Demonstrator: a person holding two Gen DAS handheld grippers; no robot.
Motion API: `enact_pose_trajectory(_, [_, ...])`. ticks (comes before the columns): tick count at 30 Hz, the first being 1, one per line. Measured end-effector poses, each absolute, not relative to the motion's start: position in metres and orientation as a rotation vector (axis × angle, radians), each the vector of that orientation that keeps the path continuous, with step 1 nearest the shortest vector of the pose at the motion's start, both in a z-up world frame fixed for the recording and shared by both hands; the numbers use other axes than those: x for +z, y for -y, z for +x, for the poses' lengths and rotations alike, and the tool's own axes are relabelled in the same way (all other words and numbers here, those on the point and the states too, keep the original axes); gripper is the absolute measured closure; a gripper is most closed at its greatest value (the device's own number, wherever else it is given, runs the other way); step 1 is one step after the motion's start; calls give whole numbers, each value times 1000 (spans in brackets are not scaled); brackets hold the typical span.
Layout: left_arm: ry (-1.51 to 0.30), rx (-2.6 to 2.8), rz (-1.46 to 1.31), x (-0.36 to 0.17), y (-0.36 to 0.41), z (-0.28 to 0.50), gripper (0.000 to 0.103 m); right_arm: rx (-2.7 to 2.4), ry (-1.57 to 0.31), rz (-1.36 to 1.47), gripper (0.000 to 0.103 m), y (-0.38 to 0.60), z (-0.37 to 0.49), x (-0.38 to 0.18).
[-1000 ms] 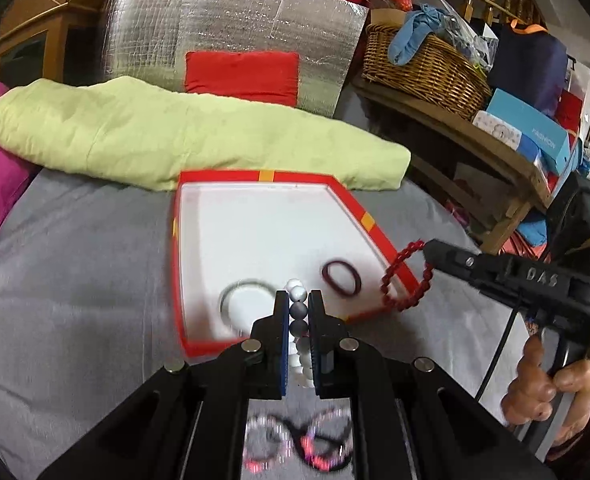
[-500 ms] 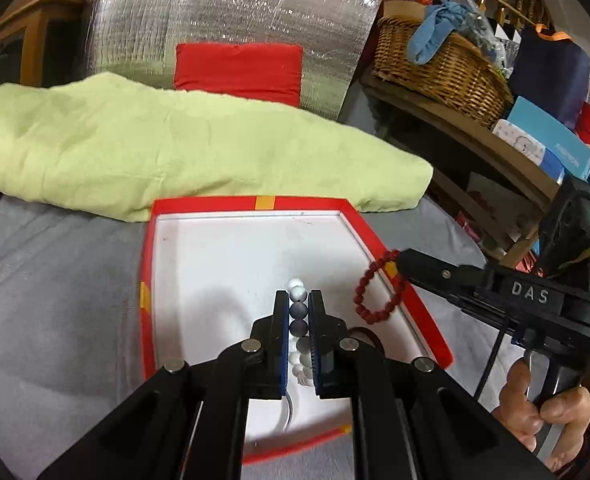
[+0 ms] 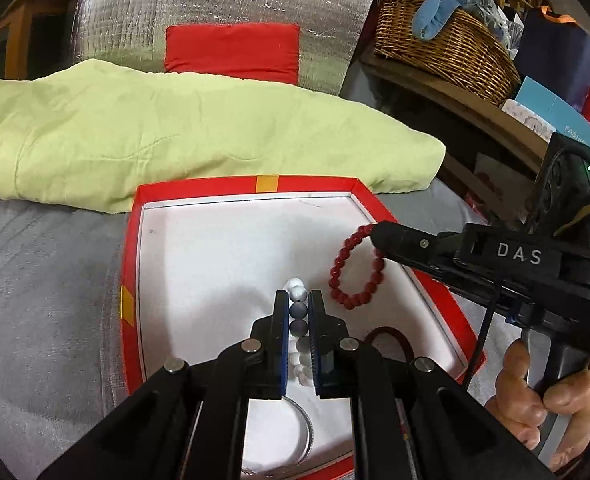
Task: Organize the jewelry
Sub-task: 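Lower the white bead bracelet into the box with the left tool while the right releases the red one there, then move both open tools back toward the remaining bracelets beside the box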
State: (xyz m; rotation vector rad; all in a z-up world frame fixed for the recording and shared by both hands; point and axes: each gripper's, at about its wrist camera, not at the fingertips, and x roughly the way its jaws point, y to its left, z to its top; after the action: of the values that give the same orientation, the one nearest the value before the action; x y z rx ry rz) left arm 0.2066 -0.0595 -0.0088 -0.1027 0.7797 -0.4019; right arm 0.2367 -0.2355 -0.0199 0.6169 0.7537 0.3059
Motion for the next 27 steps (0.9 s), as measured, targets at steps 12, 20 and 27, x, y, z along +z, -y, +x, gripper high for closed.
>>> enact_pose_trajectory(12, [-781,-320,-112,-3,47,199,46,202,-748,650,84,266,225,-19])
enact_pose_trajectory(20, [-798,-243,-124,9,31,189,39,192,-761,589,53,260,207,-12])
enact_pose_trajectory(27, [-827,-186,-131,16,14,175,39,203,-760,529,53,257,183,-2])
